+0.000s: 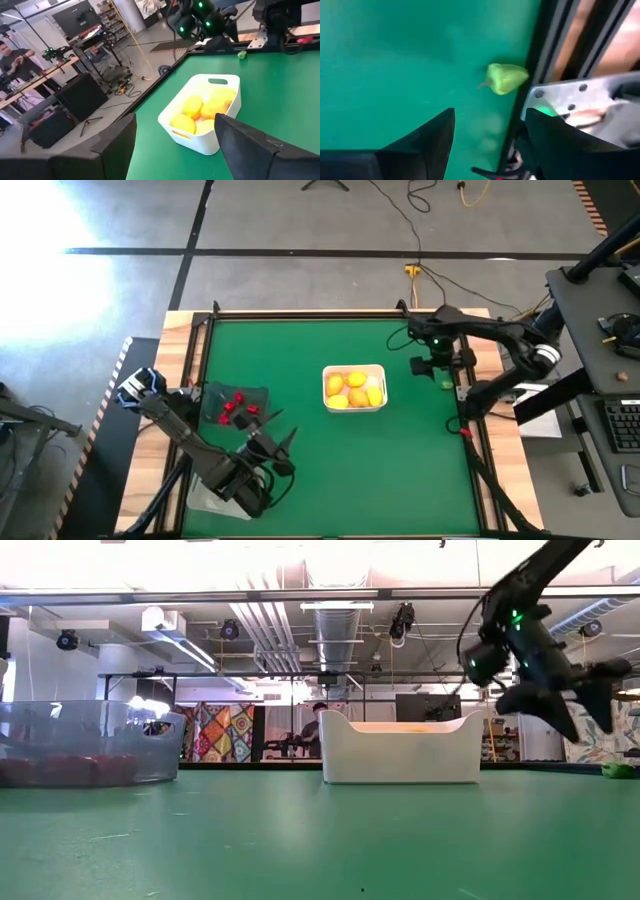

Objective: Sort produce into baskets
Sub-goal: Put the green chili pepper into the gray bin

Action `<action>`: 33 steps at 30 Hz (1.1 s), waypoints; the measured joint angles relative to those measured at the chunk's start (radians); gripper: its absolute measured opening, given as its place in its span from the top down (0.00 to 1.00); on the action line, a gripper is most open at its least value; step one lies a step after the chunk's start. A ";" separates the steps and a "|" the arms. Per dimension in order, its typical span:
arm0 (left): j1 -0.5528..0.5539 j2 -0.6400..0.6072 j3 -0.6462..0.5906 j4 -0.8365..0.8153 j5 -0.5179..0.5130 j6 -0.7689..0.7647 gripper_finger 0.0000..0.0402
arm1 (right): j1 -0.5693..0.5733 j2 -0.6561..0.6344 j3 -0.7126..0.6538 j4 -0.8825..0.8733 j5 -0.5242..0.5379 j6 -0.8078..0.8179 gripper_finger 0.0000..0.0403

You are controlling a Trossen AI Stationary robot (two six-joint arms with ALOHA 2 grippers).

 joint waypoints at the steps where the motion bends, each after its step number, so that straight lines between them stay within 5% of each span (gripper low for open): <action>1: 0.000 0.000 -0.001 0.000 -0.001 0.002 0.38 | -0.011 0.014 -0.013 0.000 0.000 0.000 0.41; 11: 0.005 0.000 -0.011 0.000 -0.004 0.020 0.38 | -0.088 0.077 -0.093 0.097 0.001 -0.011 0.44; 23: 0.005 0.000 -0.011 0.000 -0.005 0.020 0.38 | -0.125 0.119 -0.154 0.167 0.026 0.014 0.61; 33: 0.007 0.000 -0.011 0.009 -0.053 0.020 0.38 | -0.045 0.103 -0.201 0.165 0.017 0.032 0.79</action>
